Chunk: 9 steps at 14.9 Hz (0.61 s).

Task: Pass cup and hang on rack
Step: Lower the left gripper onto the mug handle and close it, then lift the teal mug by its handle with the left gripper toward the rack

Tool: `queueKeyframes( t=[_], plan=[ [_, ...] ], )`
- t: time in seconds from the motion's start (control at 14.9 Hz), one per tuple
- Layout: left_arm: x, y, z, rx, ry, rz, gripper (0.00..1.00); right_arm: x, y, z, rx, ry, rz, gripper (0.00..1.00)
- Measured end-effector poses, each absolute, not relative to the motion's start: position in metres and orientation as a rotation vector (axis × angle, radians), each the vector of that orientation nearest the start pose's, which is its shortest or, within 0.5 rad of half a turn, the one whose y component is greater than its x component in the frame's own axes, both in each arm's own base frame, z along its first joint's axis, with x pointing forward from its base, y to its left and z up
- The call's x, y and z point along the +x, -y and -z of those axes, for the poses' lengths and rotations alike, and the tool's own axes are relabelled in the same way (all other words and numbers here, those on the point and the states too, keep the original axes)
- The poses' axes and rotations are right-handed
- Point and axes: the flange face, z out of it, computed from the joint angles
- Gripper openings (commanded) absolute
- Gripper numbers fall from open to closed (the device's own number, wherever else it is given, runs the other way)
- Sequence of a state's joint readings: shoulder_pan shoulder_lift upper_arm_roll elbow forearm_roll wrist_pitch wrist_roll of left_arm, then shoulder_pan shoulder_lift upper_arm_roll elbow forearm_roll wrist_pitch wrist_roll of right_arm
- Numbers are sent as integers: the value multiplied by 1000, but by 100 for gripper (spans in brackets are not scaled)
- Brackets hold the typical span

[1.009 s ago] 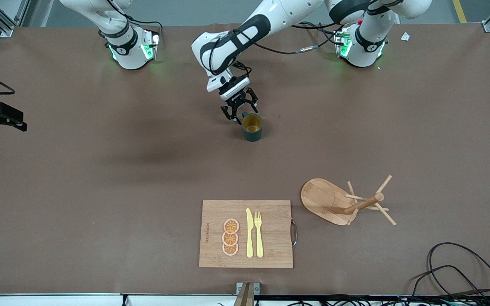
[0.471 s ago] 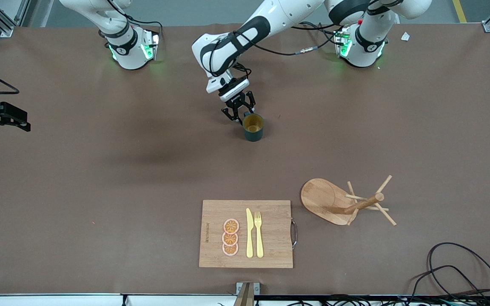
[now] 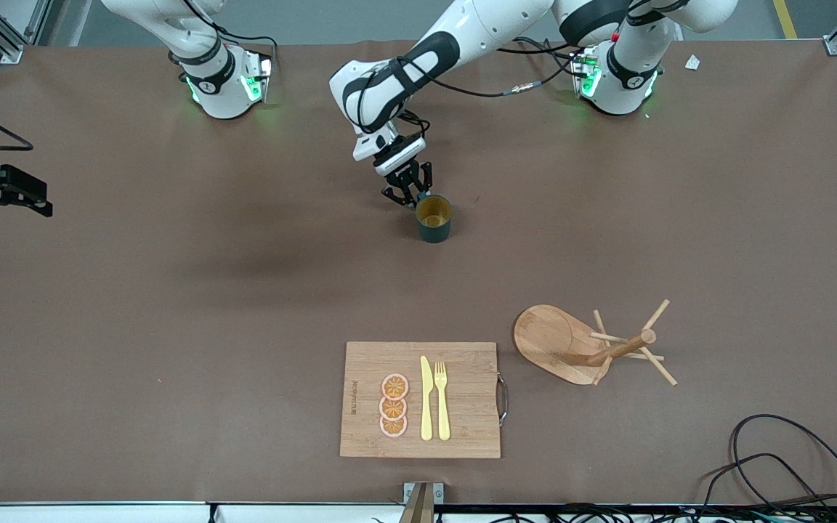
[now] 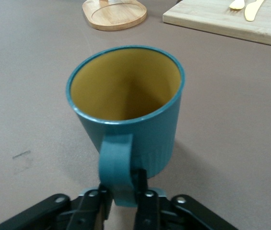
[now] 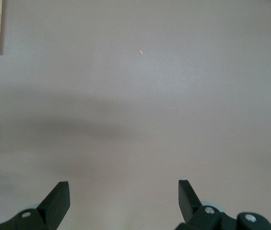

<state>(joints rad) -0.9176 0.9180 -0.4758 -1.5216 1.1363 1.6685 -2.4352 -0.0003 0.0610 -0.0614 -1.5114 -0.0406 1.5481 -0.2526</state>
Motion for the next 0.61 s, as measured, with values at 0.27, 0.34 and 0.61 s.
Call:
queueKeyframes(
  t=[0.27, 0.34, 0.61],
  plan=[
    [264, 623, -162, -2530, 804, 1066, 1, 560, 36, -619, -3169, 312, 7, 100],
    [273, 626, -172, -2535, 823, 1022, 1, 557, 36, -619, -3169, 312, 18, 100],
    [321, 629, -255, -2656, 998, 706, 1, 550, 33, -619, -3169, 301, 26, 100]
  ],
)
